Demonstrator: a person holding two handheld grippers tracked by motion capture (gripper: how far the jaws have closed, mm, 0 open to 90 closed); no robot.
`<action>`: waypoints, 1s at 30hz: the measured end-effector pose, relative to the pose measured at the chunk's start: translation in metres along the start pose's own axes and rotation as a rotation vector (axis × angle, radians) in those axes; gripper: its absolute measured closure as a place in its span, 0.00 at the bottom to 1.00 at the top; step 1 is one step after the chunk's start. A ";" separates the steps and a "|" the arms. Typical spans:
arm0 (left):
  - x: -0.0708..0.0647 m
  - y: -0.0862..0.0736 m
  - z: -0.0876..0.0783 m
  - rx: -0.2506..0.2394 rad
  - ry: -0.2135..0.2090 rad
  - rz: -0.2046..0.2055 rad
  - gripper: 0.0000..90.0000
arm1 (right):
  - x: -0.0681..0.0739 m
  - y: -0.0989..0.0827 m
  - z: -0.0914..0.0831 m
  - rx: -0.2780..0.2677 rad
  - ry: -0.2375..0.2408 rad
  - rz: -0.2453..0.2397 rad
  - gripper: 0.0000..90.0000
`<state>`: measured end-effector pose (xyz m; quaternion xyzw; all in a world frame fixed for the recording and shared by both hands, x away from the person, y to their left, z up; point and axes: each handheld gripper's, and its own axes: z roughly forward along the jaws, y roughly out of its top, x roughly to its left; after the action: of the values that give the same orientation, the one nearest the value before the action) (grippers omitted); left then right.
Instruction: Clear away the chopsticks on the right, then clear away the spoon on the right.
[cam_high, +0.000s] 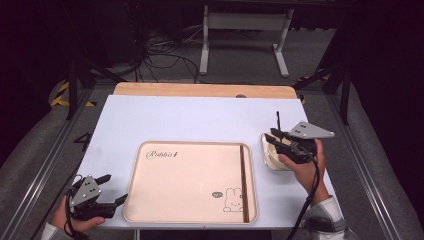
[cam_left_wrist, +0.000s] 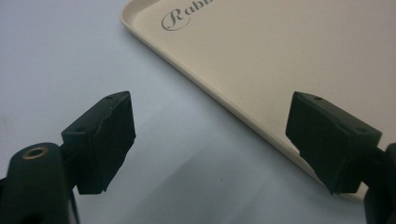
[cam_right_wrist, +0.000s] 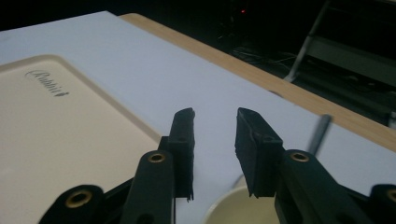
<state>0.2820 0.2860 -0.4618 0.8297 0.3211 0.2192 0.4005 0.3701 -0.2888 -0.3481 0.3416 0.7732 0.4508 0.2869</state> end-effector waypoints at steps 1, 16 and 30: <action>0.000 0.000 0.000 -0.002 0.000 0.000 0.18 | -0.007 0.000 -0.005 -0.009 -0.016 0.012 0.74; -0.002 0.001 0.004 0.020 0.007 0.000 0.18 | -0.082 -0.037 -0.022 0.079 -0.113 0.222 0.65; -0.007 -0.006 -0.006 0.039 0.048 -0.006 0.19 | -0.078 -0.034 0.047 0.240 -0.017 0.201 0.60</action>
<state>0.2713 0.2866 -0.4642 0.8309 0.3375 0.2315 0.3770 0.4429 -0.3390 -0.3884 0.4528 0.7810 0.3787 0.2040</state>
